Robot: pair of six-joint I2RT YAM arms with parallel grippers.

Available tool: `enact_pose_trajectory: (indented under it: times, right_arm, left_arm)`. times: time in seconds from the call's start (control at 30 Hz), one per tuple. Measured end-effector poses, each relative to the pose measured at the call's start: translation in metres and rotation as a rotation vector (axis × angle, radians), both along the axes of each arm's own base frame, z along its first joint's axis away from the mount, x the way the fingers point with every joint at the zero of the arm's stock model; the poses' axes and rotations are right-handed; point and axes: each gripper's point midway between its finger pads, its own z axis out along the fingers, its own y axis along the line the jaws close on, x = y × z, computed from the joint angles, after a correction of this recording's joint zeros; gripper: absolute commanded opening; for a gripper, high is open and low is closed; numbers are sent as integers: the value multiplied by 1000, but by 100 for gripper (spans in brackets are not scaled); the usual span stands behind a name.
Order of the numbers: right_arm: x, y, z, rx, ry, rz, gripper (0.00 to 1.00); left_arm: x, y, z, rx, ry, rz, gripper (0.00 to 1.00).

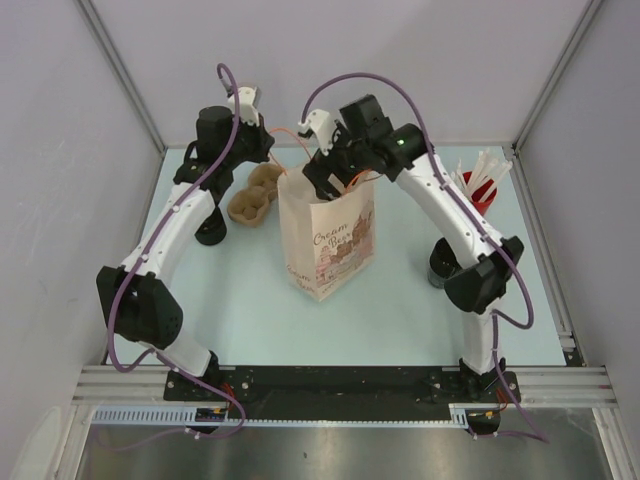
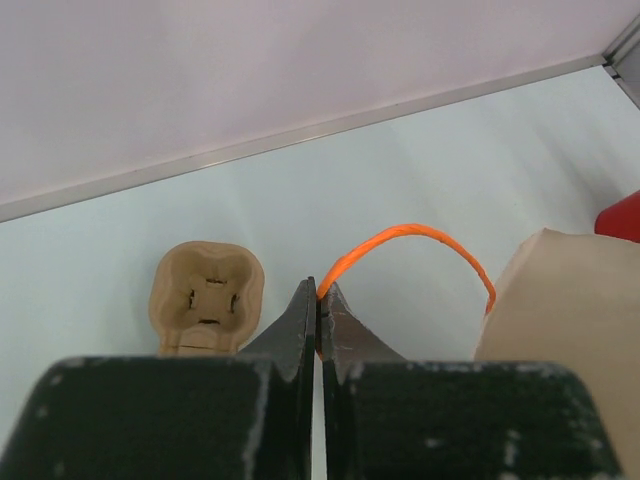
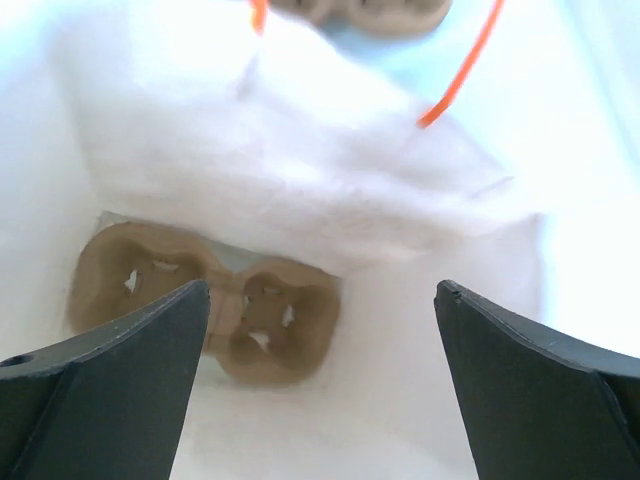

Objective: Pack the takeout coffee

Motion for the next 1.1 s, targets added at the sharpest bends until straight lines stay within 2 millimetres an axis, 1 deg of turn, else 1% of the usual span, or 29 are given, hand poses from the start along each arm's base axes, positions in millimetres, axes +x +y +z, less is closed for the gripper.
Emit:
enact_pose_trajectory:
  times: [0.1,0.17,0.23,0.27,0.33,0.5,0.6,0.63,0.67,0.73,0.87,0.97,1.1]
  right_arm:
    - [-9,-6,43,71,-84,15,100]
    - [-17,-12,68,113,-131,21,100]
    - [-25,-17,85,140,-167,29,100]
    - [-28,-19,89,146,-177,30,99]
    - [-31,-22,89,145,-183,34,100]
    - [-34,-24,59,113,-119,73,100]
    - [-45,-24,43,103,-75,120,100]
    - [-49,-25,41,103,-69,134,100]
    - [-57,-25,40,106,-63,164,100]
    - [-68,-25,43,112,-65,200,100]
    - [-92,-29,67,141,-116,292,100]
    - [-109,-35,79,140,-142,358,100]
    - [-130,-35,86,150,-150,430,95]
  left_arm:
    - [-2,-4,-2,-1,7,-18,1]
    - [-3,-5,-2,4,10,-24,0]
    - [-3,-6,-2,6,9,-27,0]
    - [-4,-6,-2,6,8,-29,0]
    - [-4,-7,-2,6,9,-37,0]
    - [-8,-14,-5,19,11,-80,0]
    - [-12,-19,-7,26,21,-111,0]
    - [-13,-20,-8,32,22,-119,0]
    - [-15,-21,-9,38,23,-128,0]
    - [-17,-22,-11,51,28,-141,0]
    - [-21,-25,-16,67,43,-163,0]
    - [-22,-24,-17,76,48,-165,0]
    - [-22,-24,-13,77,44,-167,0]
